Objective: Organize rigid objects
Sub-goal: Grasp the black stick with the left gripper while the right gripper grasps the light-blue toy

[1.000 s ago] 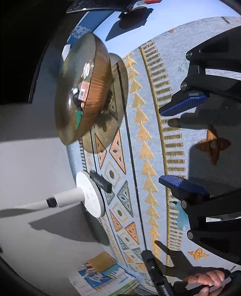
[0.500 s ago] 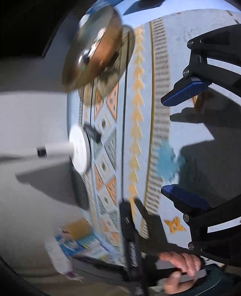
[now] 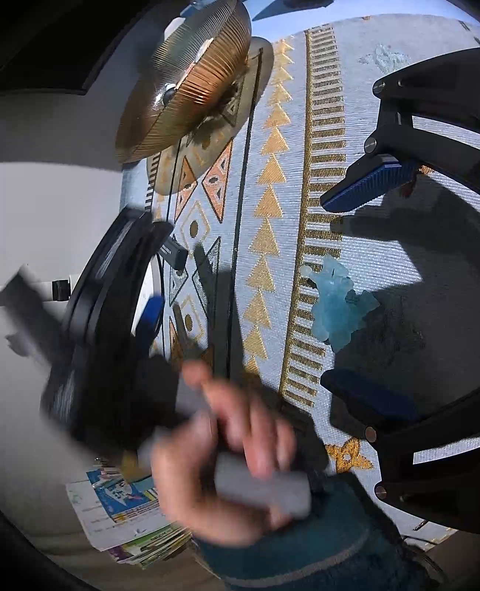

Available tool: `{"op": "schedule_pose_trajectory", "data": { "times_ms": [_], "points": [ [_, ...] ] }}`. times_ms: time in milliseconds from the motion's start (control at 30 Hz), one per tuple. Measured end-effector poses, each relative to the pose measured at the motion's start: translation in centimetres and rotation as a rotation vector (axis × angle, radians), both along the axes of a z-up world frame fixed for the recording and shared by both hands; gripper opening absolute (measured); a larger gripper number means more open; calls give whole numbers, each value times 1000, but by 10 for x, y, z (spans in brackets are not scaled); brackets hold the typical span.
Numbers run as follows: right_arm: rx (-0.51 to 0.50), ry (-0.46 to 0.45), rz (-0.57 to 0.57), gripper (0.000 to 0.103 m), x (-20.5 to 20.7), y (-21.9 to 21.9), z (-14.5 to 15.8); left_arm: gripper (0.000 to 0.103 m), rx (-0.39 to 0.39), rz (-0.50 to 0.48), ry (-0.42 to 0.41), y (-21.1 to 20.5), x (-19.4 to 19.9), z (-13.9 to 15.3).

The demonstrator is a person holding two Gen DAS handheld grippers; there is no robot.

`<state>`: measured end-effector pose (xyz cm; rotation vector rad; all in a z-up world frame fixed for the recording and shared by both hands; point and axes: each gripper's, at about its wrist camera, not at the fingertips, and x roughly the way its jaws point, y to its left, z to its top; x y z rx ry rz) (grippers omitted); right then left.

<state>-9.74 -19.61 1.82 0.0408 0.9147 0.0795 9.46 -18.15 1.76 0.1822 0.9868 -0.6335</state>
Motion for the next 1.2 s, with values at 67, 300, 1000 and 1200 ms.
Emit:
{"op": "schedule_pose_trajectory", "data": {
  "times_ms": [67, 300, 1000, 1200],
  "points": [
    [-9, 16, -5, 74, 2, 1, -2, 64, 22, 3, 11, -7, 9, -7],
    [-19, 33, -7, 54, 7, 1, -7, 21, 80, -28, -74, -24, 7, -6],
    [67, 16, -172, 55, -44, -65, -6, 21, -85, 9, -27, 111, -134, 2],
    [80, 4, -184, 85, -55, -66, -8, 22, -76, 7, -61, 116, -143, -3]
  ]
}}
